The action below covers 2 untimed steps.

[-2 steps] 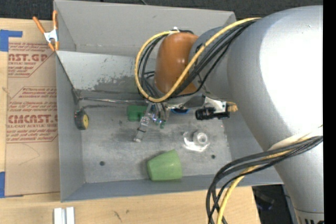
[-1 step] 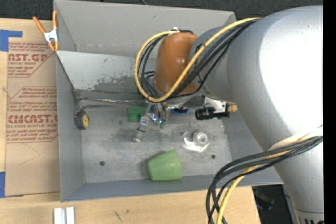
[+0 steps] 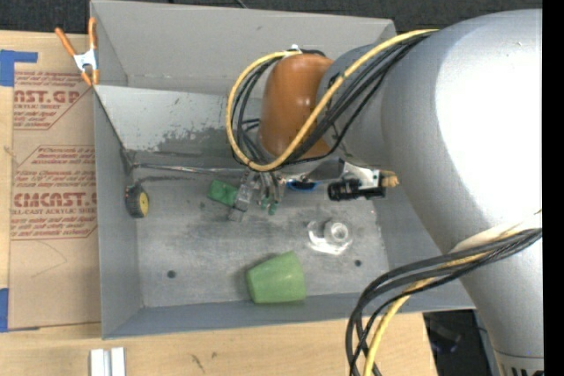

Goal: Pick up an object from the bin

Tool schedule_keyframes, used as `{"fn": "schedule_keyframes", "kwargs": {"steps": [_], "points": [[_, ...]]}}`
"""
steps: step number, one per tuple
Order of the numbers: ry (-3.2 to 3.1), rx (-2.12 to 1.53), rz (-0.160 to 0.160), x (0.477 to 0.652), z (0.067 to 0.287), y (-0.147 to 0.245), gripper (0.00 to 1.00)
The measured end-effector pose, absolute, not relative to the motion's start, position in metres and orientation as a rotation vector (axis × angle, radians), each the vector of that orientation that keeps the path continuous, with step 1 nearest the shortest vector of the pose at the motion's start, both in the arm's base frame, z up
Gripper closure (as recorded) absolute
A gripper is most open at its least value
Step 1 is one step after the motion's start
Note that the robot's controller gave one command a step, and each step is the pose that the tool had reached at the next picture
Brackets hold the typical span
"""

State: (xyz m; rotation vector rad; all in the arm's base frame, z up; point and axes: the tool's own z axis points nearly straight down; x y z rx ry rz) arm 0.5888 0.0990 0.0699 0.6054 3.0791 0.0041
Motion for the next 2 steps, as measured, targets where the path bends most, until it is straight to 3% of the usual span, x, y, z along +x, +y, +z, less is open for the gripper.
{"fn": "schedule_keyframes", "kwargs": {"steps": [1, 2], "points": [[3.076, 0.603, 0.006, 0.591, 0.139, 0.1, 1.0], [3.08, 0.601, 0.004, 0.592, 0.165, 0.101, 1.0]]}}
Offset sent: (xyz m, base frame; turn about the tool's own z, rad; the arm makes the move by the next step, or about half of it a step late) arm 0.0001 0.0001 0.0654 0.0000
